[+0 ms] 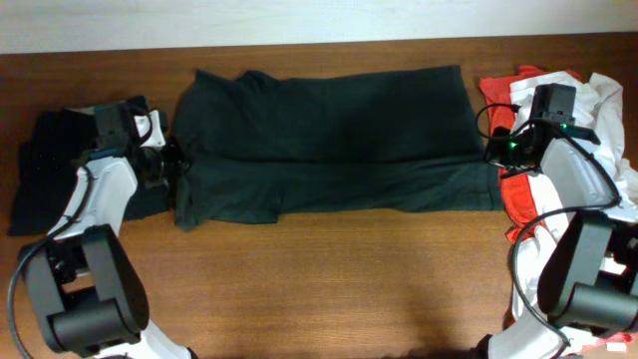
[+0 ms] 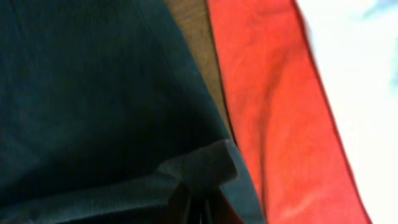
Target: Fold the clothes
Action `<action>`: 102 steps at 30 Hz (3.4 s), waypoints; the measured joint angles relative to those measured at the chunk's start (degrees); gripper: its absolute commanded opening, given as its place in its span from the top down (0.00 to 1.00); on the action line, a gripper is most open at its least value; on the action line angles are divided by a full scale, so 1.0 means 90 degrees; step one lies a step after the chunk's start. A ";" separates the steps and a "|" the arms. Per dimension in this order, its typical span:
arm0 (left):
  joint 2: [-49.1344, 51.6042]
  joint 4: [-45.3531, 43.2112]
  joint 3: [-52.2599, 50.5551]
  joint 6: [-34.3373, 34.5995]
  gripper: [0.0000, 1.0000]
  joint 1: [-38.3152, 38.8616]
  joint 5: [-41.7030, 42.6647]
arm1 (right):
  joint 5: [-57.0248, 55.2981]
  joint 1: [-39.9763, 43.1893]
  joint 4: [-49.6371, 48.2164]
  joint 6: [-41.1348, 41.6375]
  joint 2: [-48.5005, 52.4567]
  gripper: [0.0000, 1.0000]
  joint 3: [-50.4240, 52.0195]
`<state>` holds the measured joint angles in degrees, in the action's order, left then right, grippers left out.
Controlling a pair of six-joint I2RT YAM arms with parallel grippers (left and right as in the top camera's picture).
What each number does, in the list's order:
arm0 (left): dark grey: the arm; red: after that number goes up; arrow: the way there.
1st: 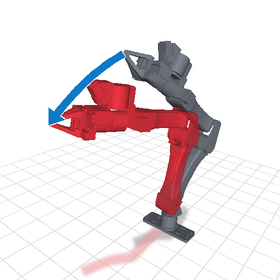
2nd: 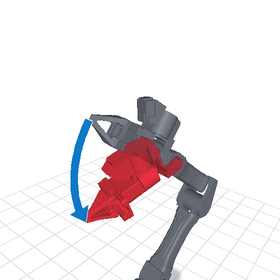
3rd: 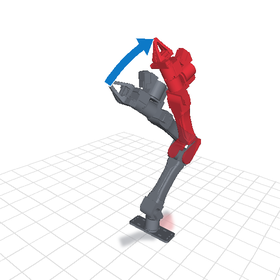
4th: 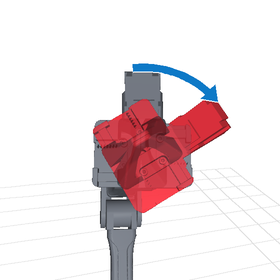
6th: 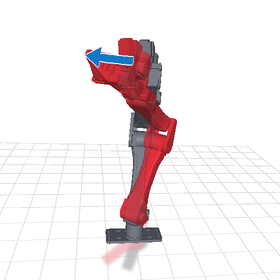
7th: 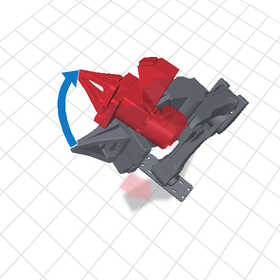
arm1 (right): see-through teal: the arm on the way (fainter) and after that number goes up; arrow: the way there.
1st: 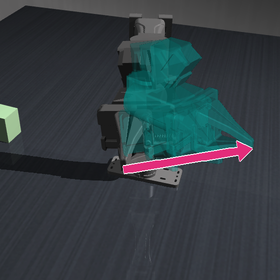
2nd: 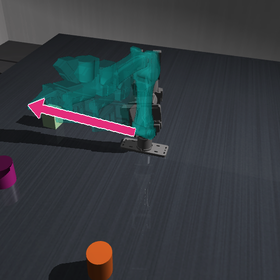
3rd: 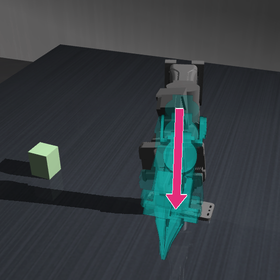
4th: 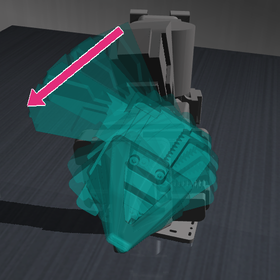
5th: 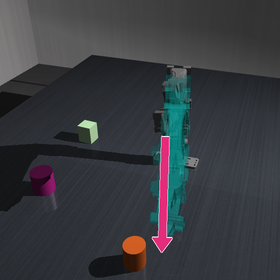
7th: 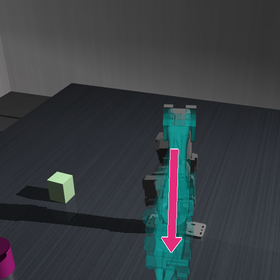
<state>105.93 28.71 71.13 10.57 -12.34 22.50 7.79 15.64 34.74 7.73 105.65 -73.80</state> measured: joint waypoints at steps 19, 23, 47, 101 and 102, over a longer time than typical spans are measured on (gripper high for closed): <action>-0.0194 -0.0202 0.0000 0.0036 0.67 0.0107 -0.0216 | -0.0121 -0.0002 0.0573 0.0017 0.0168 0.75 0.0075; -0.0787 0.0238 -0.0002 -0.0185 0.65 0.0420 -0.0277 | -0.0114 -0.0041 0.0585 -0.0002 0.0168 0.75 0.0549; 0.0396 0.1117 -0.0146 -0.0418 0.69 0.3623 -0.1717 | -0.0962 -0.0245 0.0780 0.0792 0.0034 0.96 0.1222; 0.0367 0.1761 0.0673 0.0138 0.57 0.1552 -0.2603 | -0.1037 -0.0245 0.0809 0.0809 0.0029 0.96 0.1231; 0.0367 0.1639 0.0559 0.0141 0.57 0.1559 -0.2555 | -0.1039 -0.0245 0.0811 0.0806 0.0029 0.96 0.1231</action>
<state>109.23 43.46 76.16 11.84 1.69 -0.49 -1.56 13.43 42.04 14.98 105.91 -62.72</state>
